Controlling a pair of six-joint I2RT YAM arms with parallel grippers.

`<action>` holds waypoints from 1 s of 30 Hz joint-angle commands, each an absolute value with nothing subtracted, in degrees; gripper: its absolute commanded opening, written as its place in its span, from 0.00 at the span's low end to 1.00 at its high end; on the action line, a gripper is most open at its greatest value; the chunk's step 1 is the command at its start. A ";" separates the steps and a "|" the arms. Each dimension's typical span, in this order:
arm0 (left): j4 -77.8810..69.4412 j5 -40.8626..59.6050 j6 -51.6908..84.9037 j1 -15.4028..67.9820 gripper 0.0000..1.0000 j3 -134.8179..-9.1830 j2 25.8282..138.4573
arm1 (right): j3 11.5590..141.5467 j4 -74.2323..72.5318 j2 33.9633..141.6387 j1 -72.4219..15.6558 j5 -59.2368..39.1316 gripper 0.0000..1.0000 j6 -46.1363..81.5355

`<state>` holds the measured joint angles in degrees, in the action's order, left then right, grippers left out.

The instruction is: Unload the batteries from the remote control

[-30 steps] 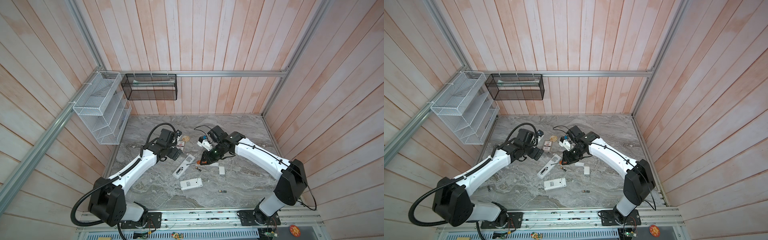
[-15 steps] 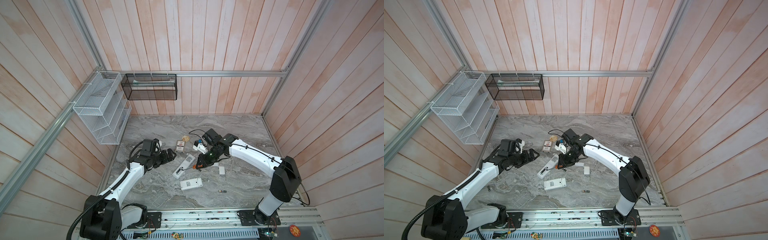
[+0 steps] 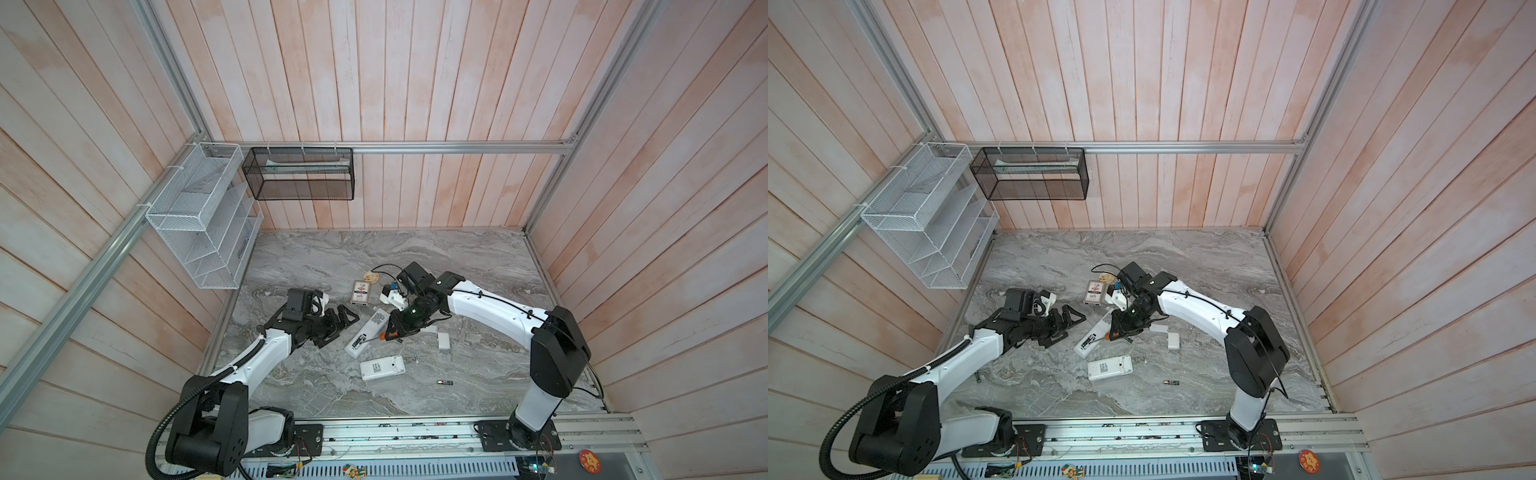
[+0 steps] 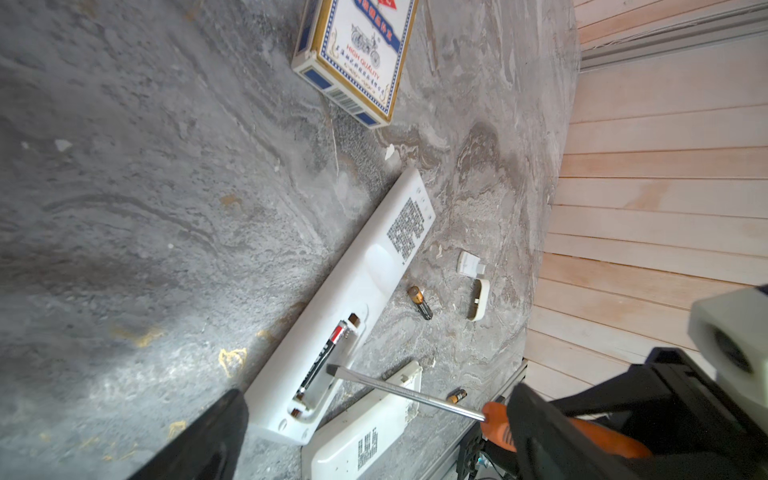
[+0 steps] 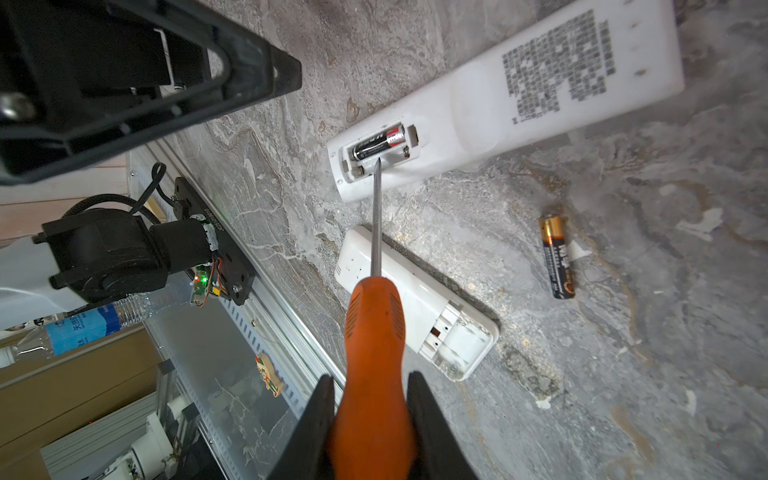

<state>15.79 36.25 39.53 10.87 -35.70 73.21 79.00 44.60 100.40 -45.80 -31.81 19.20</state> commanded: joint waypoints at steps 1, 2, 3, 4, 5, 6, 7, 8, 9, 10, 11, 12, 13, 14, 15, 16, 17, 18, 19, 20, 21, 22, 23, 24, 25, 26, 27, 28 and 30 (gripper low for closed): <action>12.24 38.88 40.50 10.55 0.98 -33.41 73.87 | 77.98 42.74 101.03 -46.38 -31.91 0.02 20.72; 11.83 39.11 40.52 10.52 0.98 -32.71 74.03 | 77.70 42.33 101.07 -46.47 -31.44 0.02 21.04; 11.60 39.13 40.44 10.39 0.98 -32.40 74.08 | 77.31 41.82 101.07 -46.44 -30.94 0.02 21.39; 11.39 39.19 40.35 10.39 0.97 -31.95 74.15 | 76.79 41.15 101.02 -46.51 -30.47 0.02 21.86; 11.12 39.43 40.34 10.31 0.97 -31.55 74.37 | 76.15 40.38 100.84 -46.65 -29.90 0.02 22.36; 10.87 39.75 40.34 10.35 0.96 -31.36 74.49 | 75.51 39.79 100.68 -46.65 -29.43 0.02 22.83; 10.64 40.18 40.49 10.33 0.95 -31.04 74.64 | 74.96 39.32 100.47 -46.74 -28.62 0.02 23.27; 10.06 40.58 40.72 10.33 0.94 -30.74 74.75 | 74.43 39.00 100.22 -46.80 -27.64 0.02 23.59; 9.73 40.98 40.86 10.37 0.93 -30.44 74.88 | 74.15 38.99 100.12 -46.82 -26.64 0.02 23.80; 9.34 41.25 41.00 10.34 0.92 -30.03 74.93 | 73.88 39.02 99.92 -47.00 -25.34 0.02 23.96; 8.98 41.39 41.13 10.34 0.91 -29.69 74.90 | 73.74 39.10 99.63 -47.04 -24.13 0.02 24.08; 8.88 41.47 41.13 10.37 0.91 -29.51 74.97 | 73.67 39.10 99.37 -47.09 -23.19 0.01 24.21; 8.75 41.68 41.05 10.29 0.90 -29.32 75.10 | 73.45 38.90 99.07 -47.25 -22.26 0.02 24.46; 8.50 41.93 41.04 10.30 0.90 -29.12 75.19 | 73.15 38.53 98.83 -47.39 -21.62 0.02 24.83; 8.27 42.05 41.04 10.29 0.89 -28.96 75.27 | 72.77 38.01 98.51 -47.58 -21.19 0.02 25.08; 8.05 42.32 41.14 10.37 0.89 -28.84 75.32 | 72.08 36.98 98.37 -47.86 -21.01 0.02 25.43; 7.71 42.58 41.20 10.34 0.88 -28.64 75.41 | 71.13 35.48 98.12 -48.22 -21.33 0.02 25.34; 7.40 42.71 41.37 10.36 0.88 -28.40 75.41 | 70.02 33.96 97.90 -48.62 -21.64 0.02 25.06; 6.83 43.05 41.55 10.31 0.88 -28.07 75.41 | 68.63 32.25 97.68 -49.03 -21.95 0.02 24.88; 6.24 43.30 41.69 10.35 0.88 -27.79 75.52 | 67.56 31.12 97.52 -49.21 -22.27 0.02 24.97; 5.92 43.48 41.79 10.32 0.87 -27.45 75.58 | 66.41 30.18 97.34 -49.22 -22.68 0.01 24.98; 5.48 43.64 41.83 10.35 0.87 -27.09 75.65 | 65.04 29.12 96.99 -49.31 -22.76 0.02 24.82; 5.15 43.65 41.80 10.32 0.87 -26.77 75.82 | 63.49 28.11 96.49 -49.38 -22.51 0.02 24.57; 4.93 43.68 41.69 10.32 0.87 -26.61 76.00 | 62.20 27.23 95.92 -49.31 -22.42 0.02 24.09; 4.71 43.73 41.49 10.36 0.87 -26.35 76.17 | 60.51 25.84 95.22 -49.31 -22.49 0.01 23.55; 4.50 43.71 41.40 10.34 0.87 -26.06 76.52 | 59.03 24.81 94.72 -49.31 -22.52 0.02 23.21; 4.27 43.82 41.25 10.29 0.87 -25.95 76.76 | 58.05 24.45 94.41 -49.34 -22.58 0.02 22.90; 4.05 43.90 41.15 10.32 0.86 -25.76 77.01 | 57.38 24.31 94.20 -49.33 -22.76 0.02 22.46; 3.79 44.03 40.97 10.35 0.86 -25.66 77.51 | 56.70 24.59 93.85 -49.37 -22.66 0.02 22.11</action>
